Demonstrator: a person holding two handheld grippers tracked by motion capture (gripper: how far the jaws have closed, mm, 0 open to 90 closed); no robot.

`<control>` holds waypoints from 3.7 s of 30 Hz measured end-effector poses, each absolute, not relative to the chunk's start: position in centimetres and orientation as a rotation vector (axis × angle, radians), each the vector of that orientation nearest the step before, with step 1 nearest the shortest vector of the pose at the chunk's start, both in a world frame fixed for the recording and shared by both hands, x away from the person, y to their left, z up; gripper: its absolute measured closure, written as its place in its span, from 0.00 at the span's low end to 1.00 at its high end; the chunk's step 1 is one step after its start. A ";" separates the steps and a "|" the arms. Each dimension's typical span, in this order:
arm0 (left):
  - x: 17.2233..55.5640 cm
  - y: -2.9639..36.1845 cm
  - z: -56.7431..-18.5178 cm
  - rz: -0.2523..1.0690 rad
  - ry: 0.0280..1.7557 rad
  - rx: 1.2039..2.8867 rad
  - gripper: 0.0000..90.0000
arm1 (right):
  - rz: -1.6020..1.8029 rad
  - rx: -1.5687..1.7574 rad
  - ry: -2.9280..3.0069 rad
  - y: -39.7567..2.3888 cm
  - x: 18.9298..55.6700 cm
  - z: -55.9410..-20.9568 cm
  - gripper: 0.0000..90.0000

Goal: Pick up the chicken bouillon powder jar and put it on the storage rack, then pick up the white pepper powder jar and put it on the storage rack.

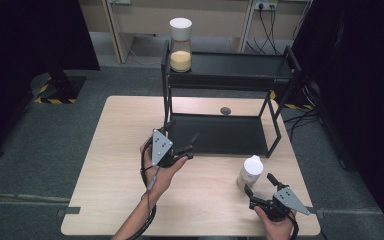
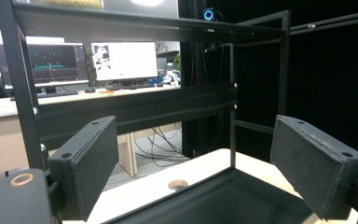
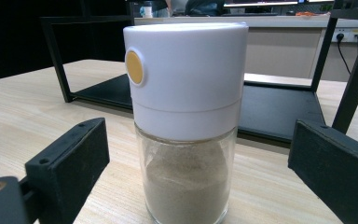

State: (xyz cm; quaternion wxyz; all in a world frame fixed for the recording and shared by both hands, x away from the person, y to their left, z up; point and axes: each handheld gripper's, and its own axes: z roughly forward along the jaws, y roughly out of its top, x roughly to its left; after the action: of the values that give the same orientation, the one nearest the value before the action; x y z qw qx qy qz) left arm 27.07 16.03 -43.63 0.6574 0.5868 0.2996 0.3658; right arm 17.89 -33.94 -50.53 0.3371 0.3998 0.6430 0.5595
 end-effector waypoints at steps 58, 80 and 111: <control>24.0 16.9 -52.5 0.718 0.839 1.460 0.13 | 1.461 1.049 1.672 -34.0 17.9 -50.5 0.05; 24.2 17.1 -52.4 0.700 0.847 1.459 0.13 | 1.484 1.020 1.613 -32.4 19.4 -48.2 0.03; 24.4 17.4 -52.4 0.685 0.836 1.466 0.13 | 1.418 1.033 1.640 -30.6 20.7 -48.5 0.32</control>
State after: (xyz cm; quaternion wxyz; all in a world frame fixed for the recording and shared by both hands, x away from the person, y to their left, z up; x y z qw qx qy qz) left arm 24.38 17.38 -52.38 0.6133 0.6357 0.3627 0.2970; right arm 20.68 -30.59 -48.49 0.3617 0.4010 0.6367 0.5504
